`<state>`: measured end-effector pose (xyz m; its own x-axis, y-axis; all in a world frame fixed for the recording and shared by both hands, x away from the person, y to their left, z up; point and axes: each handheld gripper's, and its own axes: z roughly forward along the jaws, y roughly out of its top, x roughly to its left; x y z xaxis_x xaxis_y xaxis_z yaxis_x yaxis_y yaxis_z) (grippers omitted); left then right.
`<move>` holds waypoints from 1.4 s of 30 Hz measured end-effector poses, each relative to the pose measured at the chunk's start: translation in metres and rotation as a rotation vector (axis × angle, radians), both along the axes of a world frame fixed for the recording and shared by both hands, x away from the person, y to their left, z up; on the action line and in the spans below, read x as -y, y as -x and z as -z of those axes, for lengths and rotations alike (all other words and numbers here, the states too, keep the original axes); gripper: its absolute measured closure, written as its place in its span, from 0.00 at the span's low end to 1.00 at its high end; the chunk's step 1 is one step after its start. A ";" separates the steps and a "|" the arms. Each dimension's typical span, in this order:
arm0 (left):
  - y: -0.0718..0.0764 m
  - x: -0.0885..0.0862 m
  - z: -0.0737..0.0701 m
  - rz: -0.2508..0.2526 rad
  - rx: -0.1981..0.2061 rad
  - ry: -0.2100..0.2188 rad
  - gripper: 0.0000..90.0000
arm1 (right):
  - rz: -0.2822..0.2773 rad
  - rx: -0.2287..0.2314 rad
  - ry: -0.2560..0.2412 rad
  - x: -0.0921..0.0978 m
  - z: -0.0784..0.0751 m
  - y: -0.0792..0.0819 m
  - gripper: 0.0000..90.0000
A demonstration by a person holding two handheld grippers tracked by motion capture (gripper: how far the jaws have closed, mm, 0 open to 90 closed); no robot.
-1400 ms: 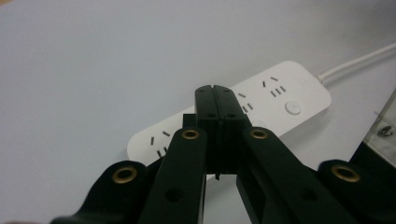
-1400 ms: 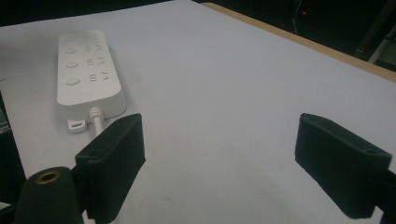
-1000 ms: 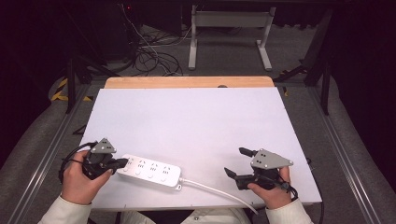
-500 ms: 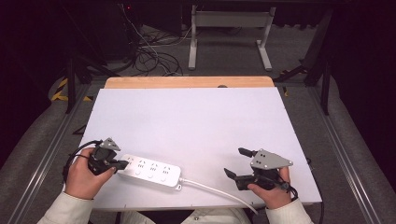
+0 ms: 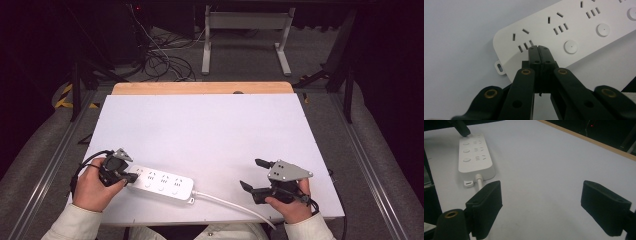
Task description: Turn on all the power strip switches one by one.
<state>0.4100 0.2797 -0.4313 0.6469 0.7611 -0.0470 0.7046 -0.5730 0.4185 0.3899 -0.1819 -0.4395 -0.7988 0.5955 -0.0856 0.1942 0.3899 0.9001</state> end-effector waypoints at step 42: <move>0.005 0.005 0.005 -0.019 0.030 -0.029 1.00 | -0.013 -0.008 -0.004 -0.001 0.000 0.001 0.19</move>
<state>0.4046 0.2746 -0.4367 0.6330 0.7741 -0.0052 0.7028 -0.5718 0.4233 0.3890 -0.1806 -0.4399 -0.8069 0.5857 -0.0769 0.1963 0.3885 0.9003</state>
